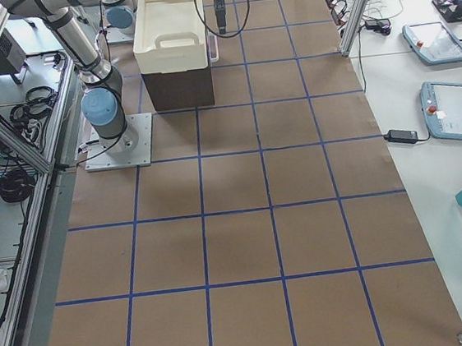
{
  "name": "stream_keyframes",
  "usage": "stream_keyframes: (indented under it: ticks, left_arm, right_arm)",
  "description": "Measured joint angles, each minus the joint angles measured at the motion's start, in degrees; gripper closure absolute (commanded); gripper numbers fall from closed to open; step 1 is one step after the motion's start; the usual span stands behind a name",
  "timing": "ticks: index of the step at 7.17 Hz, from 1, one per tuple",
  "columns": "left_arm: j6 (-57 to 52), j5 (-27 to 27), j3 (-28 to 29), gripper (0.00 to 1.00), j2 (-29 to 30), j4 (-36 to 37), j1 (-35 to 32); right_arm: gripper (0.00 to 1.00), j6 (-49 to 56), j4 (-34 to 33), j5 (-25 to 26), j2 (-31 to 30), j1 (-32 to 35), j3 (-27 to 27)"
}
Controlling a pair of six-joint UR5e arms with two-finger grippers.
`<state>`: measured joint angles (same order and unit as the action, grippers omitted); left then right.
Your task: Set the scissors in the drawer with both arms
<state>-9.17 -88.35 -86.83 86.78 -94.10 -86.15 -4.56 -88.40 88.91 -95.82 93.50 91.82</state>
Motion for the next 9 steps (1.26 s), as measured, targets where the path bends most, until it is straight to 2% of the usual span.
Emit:
stream_keyframes:
  ticks: [2, 3, 4, 6, 7, 9]
  left_arm:
    - [-12.2, -0.7, 0.7, 0.00, -0.2, 0.8, 2.7]
    - [-19.8, -1.4, 0.8, 0.00, -0.5, 0.9, 4.3]
    - [-27.3, -2.1, 0.3, 0.00, -0.4, 1.6, 6.6]
    - [-44.9, -2.2, -2.1, 0.00, 1.4, 5.9, 14.8]
    - [-55.0, -2.3, -4.5, 0.00, 2.8, 9.8, 18.8]
    - [-73.4, -2.5, -8.9, 0.02, 6.6, 16.4, 26.1]
  right_arm:
    - [0.00, 1.5, -0.4, 0.0, 0.4, 0.0, 0.0]
    - [0.00, 6.9, -0.6, -1.0, 1.5, 0.0, -0.1]
    - [0.00, 15.5, -0.7, -4.2, 3.7, 0.1, -0.2]
    - [0.00, 32.1, -1.2, -9.8, 8.9, 0.7, -1.0]
    - [0.00, 38.3, -1.3, -10.1, 12.1, 1.9, -2.0]
    - [0.00, 47.6, -1.2, -7.0, 20.1, 6.6, -6.8]
